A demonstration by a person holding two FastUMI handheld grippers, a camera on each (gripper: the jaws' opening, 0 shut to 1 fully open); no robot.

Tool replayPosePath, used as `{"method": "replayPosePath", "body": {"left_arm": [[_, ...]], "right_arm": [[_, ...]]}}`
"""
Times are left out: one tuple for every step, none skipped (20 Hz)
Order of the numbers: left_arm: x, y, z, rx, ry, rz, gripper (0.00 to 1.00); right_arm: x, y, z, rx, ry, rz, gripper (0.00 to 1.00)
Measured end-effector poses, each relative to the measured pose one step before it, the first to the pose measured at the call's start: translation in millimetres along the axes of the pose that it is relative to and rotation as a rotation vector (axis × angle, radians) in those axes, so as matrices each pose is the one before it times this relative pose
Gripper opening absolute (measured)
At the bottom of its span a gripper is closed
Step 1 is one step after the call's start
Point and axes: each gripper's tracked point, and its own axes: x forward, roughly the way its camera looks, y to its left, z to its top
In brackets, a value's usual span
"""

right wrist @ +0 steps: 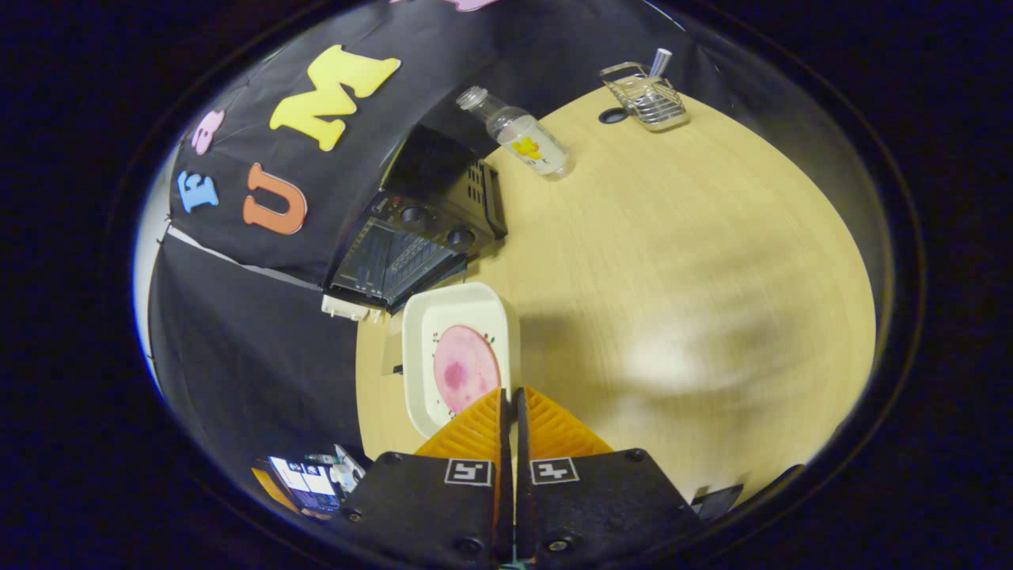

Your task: Open the electric oven with the left hand, put the food in, and close the electric oven.

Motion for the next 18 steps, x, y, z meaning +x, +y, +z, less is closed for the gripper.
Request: {"method": "replayPosePath", "body": {"left_arm": [[-1.61,3.67,-3.52,0.00447,0.00019,0.00214,0.95],[-1.85,4.25,-1.94,0.00636,-0.00316,0.00461,0.95],[-1.97,4.38,-2.31,0.00715,-0.00286,0.00627,0.95],[-2.27,5.01,-3.12,0.00609,0.00336,0.00500,0.95],[-1.42,4.51,-4.47,0.00493,0.00585,0.00368,0.95],[-1.09,3.40,-3.29,0.00185,0.00608,0.00250,0.95],[-0.99,2.47,-1.33,-0.00193,0.00256,-0.00147,0.95],[-1.07,2.87,0.01,-0.00092,-0.00200,-0.00076,0.95],[-0.46,3.90,-0.07,-0.00001,-0.00199,0.00101,0.95],[0.26,2.88,-0.61,0.00172,-0.00275,0.00066,0.95],[0.42,3.40,-1.59,0.00295,0.00062,-0.00002,0.95],[0.86,2.10,-1.46,0.00566,0.00152,-0.00249,0.95],[2.74,2.80,-1.49,0.00858,0.00277,-0.00194,0.95],[3.21,2.95,-2.68,0.01129,0.00433,0.00125,0.95],[2.62,3.78,-1.75,0.01124,0.00213,0.00641,0.95],[3.14,4.66,-1.59,0.00414,0.00289,0.01084,0.95],[5.15,2.98,-3.14,-0.00905,0.00738,0.00454,0.95],[3.07,0.94,-4.34,-0.01340,0.00803,0.00112,0.95]], "right_arm": [[5.69,10.57,-1.11,-0.00837,-0.00260,-0.00092,0.02],[6.98,7.52,-1.56,-0.01223,-0.00152,-0.00575,0.02],[7.19,8.18,-3.21,-0.01532,0.00402,-0.00567,0.02],[7.52,7.28,-2.45,-0.00951,0.00998,-0.00468,0.05],[6.86,8.86,-2.87,-0.00173,0.01043,0.00316,0.02],[8.18,8.25,-1.38,0.00336,0.01005,0.00329,0.02],[7.04,8.23,-2.06,0.00557,0.00627,0.00438,0.05],[8.21,7.74,0.53,0.00767,-0.00201,0.00529,0.02],[8.26,7.22,1.16,0.02050,-0.01288,0.00637,0.02],[10.77,6.21,2.85,0.03409,-0.01317,0.00386,0.02],[9.22,6.81,0.18,0.03465,-0.01229,0.00647,0.02],[10.26,6.18,2.95,0.02901,-0.01296,0.00314,0.02],[9.31,6.57,2.46,0.02478,-0.01648,0.00161,0.02],[10.74,6.20,5.27,0.02354,-0.02167,-0.00258,0.02],[9.62,7.27,3.81,0.02101,-0.02180,0.00103,0.02],[10.27,7.62,4.46,0.02295,-0.02151,0.00294,0.02],[8.50,9.08,3.71,0.02803,-0.02403,0.00837,0.02],[9.21,8.32,3.99,0.02812,-0.02724,0.00679,0.05]]}}
